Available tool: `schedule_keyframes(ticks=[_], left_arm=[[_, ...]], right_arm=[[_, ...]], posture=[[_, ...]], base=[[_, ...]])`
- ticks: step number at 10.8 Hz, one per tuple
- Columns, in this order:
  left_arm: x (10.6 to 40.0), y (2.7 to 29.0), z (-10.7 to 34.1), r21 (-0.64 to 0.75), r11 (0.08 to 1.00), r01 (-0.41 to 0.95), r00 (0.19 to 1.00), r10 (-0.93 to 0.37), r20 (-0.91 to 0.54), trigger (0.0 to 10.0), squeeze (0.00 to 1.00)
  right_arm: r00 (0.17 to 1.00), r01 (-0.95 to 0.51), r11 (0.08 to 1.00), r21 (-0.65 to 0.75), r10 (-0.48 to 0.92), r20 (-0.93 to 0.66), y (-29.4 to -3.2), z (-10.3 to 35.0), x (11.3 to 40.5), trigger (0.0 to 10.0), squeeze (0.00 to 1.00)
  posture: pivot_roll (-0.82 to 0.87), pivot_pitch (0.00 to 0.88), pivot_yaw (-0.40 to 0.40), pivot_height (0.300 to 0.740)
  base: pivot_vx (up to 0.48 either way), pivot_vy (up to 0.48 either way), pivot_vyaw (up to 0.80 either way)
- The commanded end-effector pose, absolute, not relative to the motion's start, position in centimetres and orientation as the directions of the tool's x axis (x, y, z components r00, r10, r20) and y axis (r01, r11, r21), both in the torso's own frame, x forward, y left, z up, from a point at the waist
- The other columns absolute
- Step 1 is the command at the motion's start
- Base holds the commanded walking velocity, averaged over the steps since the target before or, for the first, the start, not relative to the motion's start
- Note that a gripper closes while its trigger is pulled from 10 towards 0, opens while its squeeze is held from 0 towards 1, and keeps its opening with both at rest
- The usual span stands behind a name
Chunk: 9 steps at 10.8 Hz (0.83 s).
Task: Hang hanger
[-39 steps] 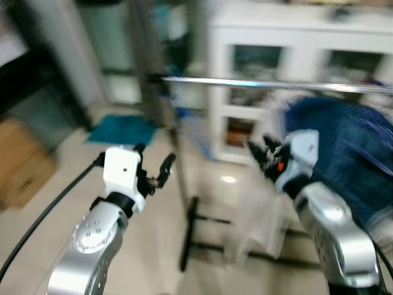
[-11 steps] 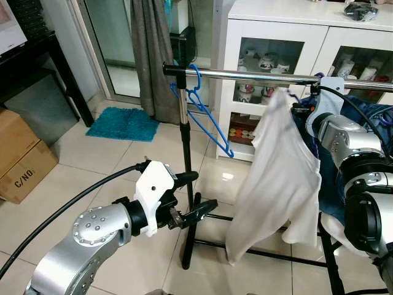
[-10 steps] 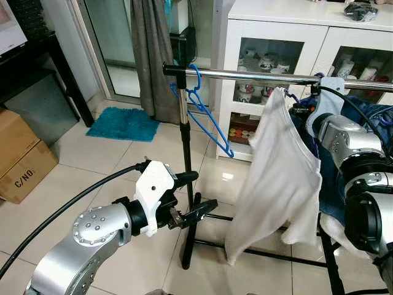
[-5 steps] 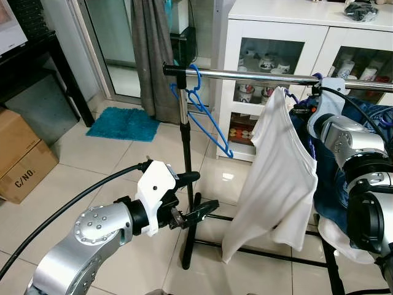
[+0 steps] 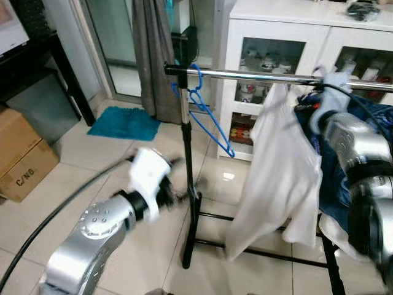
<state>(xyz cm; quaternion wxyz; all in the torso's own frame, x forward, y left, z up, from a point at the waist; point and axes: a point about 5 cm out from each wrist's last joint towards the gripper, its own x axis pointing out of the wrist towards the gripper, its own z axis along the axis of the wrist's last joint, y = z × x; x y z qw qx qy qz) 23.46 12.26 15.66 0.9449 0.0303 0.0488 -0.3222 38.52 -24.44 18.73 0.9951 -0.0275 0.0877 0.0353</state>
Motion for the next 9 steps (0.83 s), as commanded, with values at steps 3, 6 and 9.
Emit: schedule_keyframes(ticks=[3, 6, 9], left_arm=[[23.3, 12.8, 14.7, 0.034, 0.848, 0.528, 0.844, -0.52, -0.134, 10.0, 0.0], [22.8, 13.0, 13.7, 0.009, 0.879, 0.477, 0.87, -0.471, -0.146, 10.0, 0.0], [22.5, 12.9, 13.4, -0.003, 0.891, 0.454, 0.882, -0.45, -0.143, 10.0, 0.0]], right_arm=[[0.982, -0.167, 0.981, -0.102, 0.157, -0.101, -23.2, 18.9, 36.0, 0.0, 0.0], [0.978, -0.177, 0.98, -0.091, 0.164, -0.13, -22.2, 16.3, 32.3, 0.0, 0.0], [0.975, -0.156, 0.985, -0.076, 0.141, -0.171, -21.3, 14.6, 29.4, 0.0, 0.0]], posture=[[-0.06, 0.0, 0.042, 0.74], [-0.05, 0.0, 0.038, 0.74], [-0.05, 0.0, 0.028, 0.74]], base=[[0.0, 0.0, 0.0], [0.0, 0.0, 0.0], [0.0, 0.0, 0.0]])
